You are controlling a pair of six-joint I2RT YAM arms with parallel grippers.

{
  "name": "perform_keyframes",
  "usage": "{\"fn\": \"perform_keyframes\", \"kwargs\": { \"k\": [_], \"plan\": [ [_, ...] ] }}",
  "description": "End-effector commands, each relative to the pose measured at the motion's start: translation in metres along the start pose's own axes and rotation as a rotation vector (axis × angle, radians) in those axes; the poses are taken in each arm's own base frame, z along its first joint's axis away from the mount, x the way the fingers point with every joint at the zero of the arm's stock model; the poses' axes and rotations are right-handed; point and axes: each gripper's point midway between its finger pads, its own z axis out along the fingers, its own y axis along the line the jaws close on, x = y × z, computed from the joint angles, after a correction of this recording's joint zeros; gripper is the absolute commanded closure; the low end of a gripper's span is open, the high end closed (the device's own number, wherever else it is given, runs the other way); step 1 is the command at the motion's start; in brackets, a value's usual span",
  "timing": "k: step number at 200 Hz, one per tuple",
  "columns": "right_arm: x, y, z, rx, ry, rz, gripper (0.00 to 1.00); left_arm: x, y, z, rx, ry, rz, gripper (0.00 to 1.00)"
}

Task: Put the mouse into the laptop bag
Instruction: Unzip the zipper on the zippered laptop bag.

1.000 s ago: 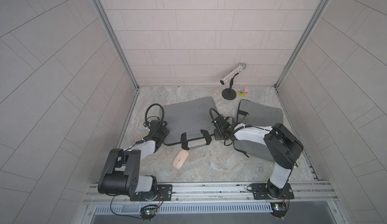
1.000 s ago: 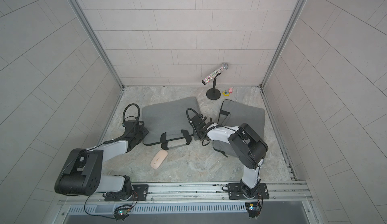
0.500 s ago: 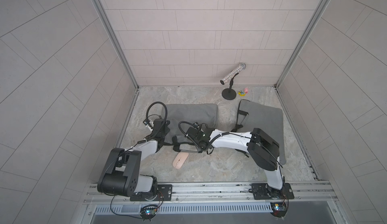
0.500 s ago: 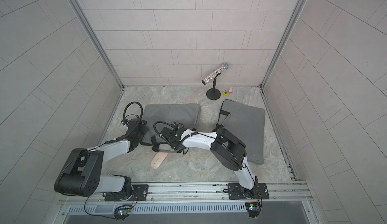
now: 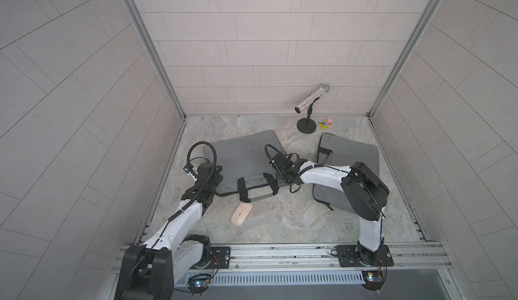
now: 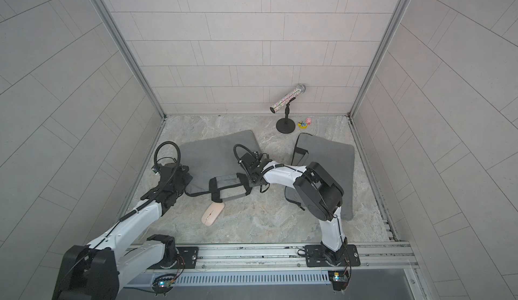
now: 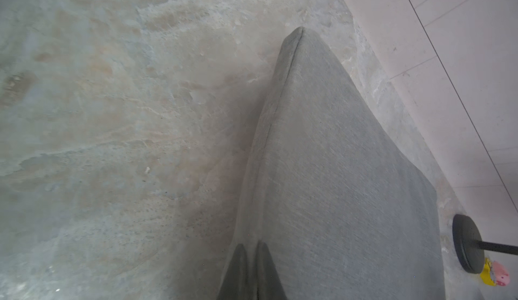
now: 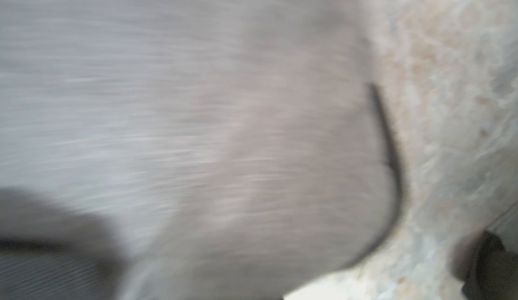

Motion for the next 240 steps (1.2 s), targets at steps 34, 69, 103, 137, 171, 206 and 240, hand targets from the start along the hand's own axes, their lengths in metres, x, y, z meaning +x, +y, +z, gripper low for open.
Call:
{"fn": "perform_keyframes", "kwargs": {
  "k": [34,69,103,137,171,206,240],
  "plan": [
    [-0.044,-0.012,0.006,-0.02,-0.041,-0.001,1.0,0.009,0.023,0.012,-0.043,0.091,-0.079,1.0],
    [-0.028,0.023,0.0,-0.067,-0.013,-0.092,1.0,0.02,0.005,0.016,0.049,0.158,-0.082,1.0],
    [-0.001,0.052,0.005,-0.122,0.045,-0.137,1.0,0.025,0.005,0.02,0.052,0.177,-0.09,1.0],
    [0.015,0.085,-0.013,-0.193,0.041,-0.199,1.0,0.026,0.006,0.022,0.049,0.177,-0.091,1.0],
    [0.018,0.097,-0.033,-0.223,0.015,-0.22,1.0,0.025,0.007,0.022,0.049,0.175,-0.092,1.0],
    [0.019,0.112,-0.049,-0.287,-0.003,-0.213,1.0,0.025,0.003,0.022,0.065,0.177,-0.094,1.0],
    [0.035,0.148,-0.063,-0.316,-0.008,-0.299,1.0,0.026,-0.001,0.024,0.084,0.185,-0.095,1.0]
  ]
}}
